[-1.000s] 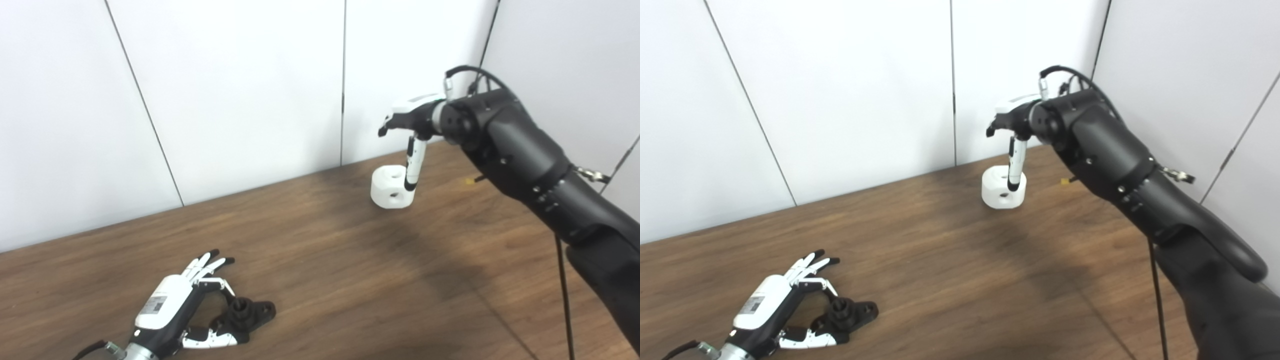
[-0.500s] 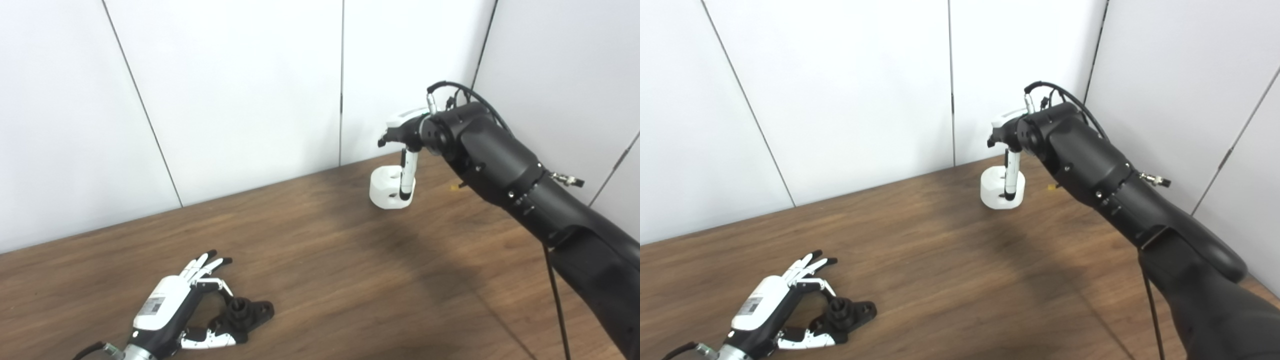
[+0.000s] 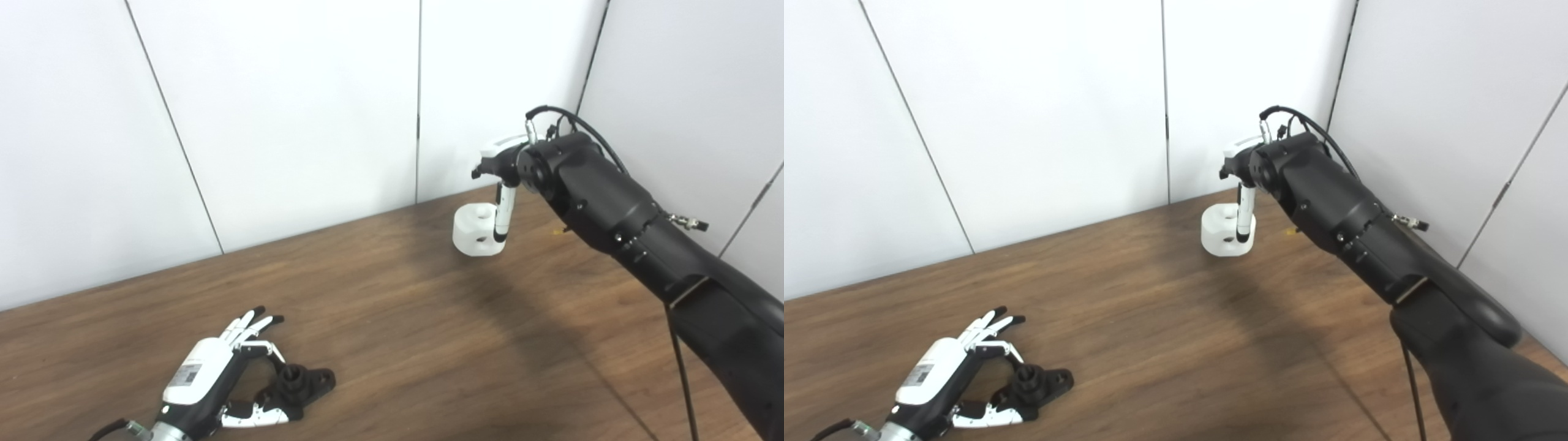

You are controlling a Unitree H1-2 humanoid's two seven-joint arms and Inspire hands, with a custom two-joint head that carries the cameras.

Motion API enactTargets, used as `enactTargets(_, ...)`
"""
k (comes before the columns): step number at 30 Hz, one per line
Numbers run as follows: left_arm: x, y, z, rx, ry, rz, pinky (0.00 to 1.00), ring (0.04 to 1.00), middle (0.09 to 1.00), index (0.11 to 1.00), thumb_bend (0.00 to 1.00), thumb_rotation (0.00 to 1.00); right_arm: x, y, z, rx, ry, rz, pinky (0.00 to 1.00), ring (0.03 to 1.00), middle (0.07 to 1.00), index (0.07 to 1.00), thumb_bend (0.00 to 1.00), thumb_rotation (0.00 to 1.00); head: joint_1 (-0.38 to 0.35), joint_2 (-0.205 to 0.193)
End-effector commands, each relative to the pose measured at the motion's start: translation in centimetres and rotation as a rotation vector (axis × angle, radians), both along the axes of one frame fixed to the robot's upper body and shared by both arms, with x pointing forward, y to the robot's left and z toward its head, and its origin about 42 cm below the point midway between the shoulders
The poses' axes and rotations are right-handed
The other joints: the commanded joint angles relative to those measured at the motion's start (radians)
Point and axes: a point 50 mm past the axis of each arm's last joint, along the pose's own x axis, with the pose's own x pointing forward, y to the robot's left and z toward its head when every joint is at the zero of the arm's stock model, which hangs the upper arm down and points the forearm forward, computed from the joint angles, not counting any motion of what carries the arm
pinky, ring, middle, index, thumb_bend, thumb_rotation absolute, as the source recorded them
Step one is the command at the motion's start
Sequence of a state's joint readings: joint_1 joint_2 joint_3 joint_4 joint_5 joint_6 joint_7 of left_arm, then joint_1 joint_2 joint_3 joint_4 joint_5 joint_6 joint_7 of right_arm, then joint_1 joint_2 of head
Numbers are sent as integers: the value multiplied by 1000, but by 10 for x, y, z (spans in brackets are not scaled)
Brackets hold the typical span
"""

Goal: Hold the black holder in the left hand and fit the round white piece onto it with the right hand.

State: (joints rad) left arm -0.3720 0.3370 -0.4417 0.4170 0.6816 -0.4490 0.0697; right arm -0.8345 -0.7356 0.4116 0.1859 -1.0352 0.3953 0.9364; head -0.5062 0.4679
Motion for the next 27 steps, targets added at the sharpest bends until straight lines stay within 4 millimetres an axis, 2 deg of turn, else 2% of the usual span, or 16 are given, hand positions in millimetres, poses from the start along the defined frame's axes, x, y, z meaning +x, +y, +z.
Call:
enactTargets(1, -35, 41, -63, 193, 216, 108, 990, 1000, 919, 482, 524, 60, 6, -3, 29, -22, -95, -5, 979, 1000, 1000, 923, 955, 268, -1, 2)
enactTargets(8, -37, 41, -62, 193, 210, 107, 986, 1000, 917, 482, 524, 61, 13, -10, 24, -26, -82, -29, 985, 1000, 1000, 922, 949, 273, 8, 5)
enactTargets(13, -38, 41, -62, 196, 211, 104, 983, 1000, 918, 482, 524, 61, 22, -16, 18, -16, -84, -56, 949, 1000, 1000, 917, 945, 283, 8, 5)
enactTargets(21, -41, 41, -61, 188, 214, 106, 977, 1000, 915, 483, 525, 61, 31, -14, 8, 29, -111, -45, 980, 1000, 1000, 903, 926, 284, 22, 13)
enactTargets(27, -45, 39, -61, 190, 213, 98, 975, 1000, 921, 482, 524, 61, 37, -10, 0, 25, -111, -21, 920, 973, 987, 888, 931, 315, 36, 18)
